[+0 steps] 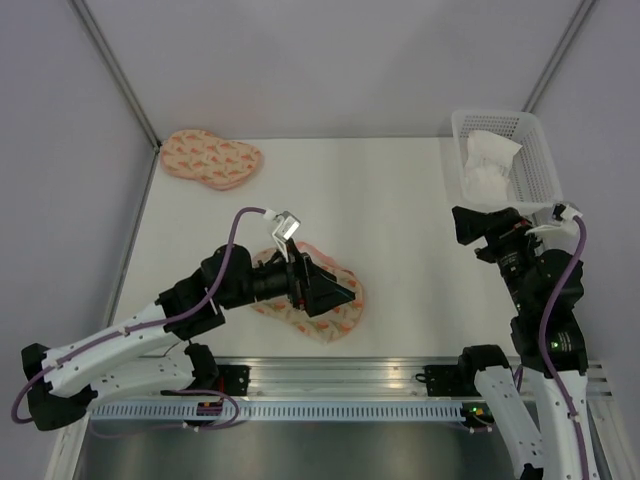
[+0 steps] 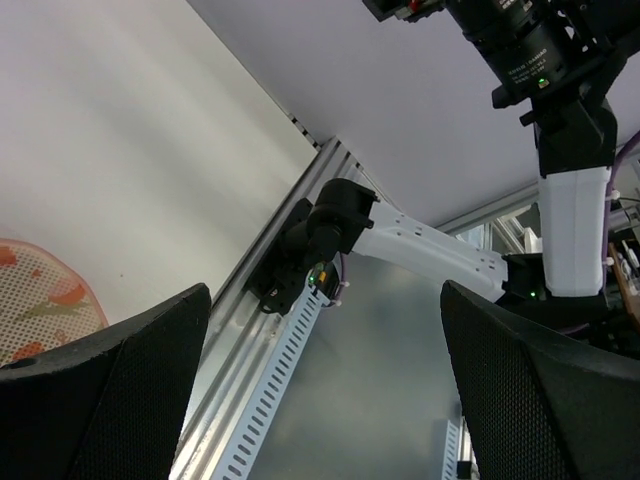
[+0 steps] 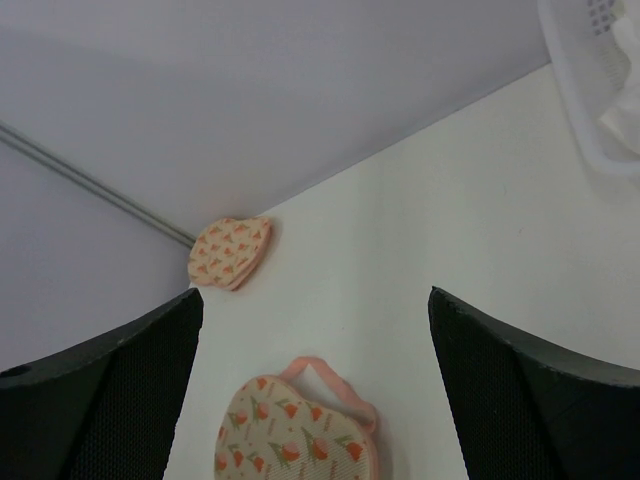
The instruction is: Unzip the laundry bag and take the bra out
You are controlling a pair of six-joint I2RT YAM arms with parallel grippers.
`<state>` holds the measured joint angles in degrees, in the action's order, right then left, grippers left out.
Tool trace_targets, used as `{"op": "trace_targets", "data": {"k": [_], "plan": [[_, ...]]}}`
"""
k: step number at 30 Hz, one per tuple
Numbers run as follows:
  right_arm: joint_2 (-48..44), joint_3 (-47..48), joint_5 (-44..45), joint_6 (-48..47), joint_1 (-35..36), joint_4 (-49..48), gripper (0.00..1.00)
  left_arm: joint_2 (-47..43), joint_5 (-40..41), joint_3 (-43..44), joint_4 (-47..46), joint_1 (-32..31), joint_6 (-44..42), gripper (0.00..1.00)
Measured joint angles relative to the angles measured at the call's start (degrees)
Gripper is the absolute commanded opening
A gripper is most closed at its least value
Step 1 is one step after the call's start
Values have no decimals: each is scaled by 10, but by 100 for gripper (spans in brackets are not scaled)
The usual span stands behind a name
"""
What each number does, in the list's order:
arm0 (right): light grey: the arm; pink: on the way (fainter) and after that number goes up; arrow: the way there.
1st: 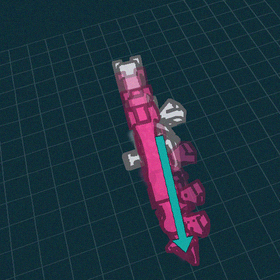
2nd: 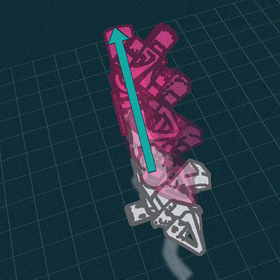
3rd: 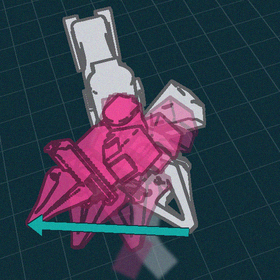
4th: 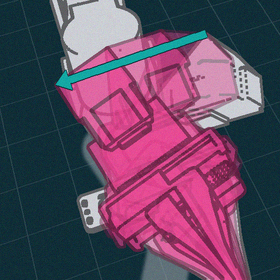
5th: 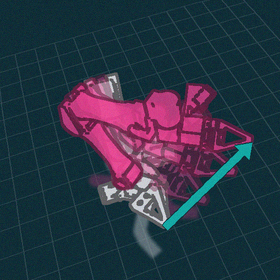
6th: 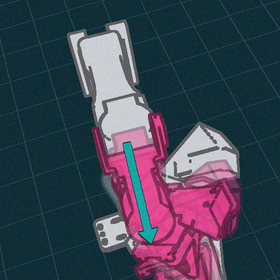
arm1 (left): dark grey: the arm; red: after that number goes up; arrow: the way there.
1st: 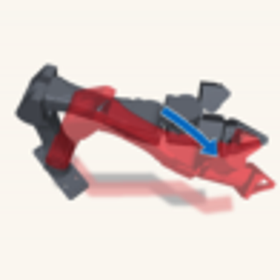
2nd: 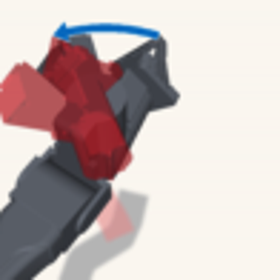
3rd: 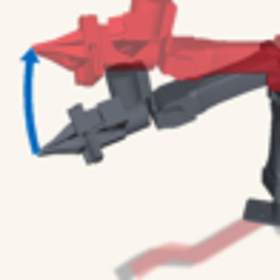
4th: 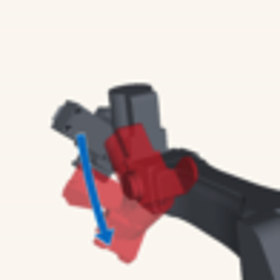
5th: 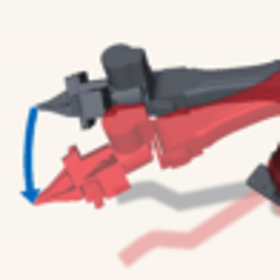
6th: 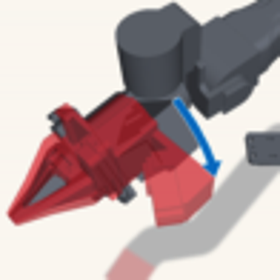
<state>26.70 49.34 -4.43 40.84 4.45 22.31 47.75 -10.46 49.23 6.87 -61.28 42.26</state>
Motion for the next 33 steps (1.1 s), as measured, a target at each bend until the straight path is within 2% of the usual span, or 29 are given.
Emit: {"op": "trace_targets", "data": {"k": [4,8,13,18,21,27,33], "plan": [[38,13,-6,-24,-1,56,98,5,33,-10,3,0,1,100],[90,15,-74,-40,0,66,98,1,110,-68,-9,0,32,100],[76,-85,-161,5,0,15,98,19,183,-225,-72,0,137,100],[35,-135,-165,17,0,26,98,50,231,-335,-114,-9,263,100],[14,-131,-164,-4,0,27,98,41,279,-343,-118,-33,313,100],[34,-129,-162,-33,0,41,98,22,355,-341,-111,-73,401,100],[43,-131,-162,-43,0,43,98,47,399,-306,-25,-150,501,99]]}}
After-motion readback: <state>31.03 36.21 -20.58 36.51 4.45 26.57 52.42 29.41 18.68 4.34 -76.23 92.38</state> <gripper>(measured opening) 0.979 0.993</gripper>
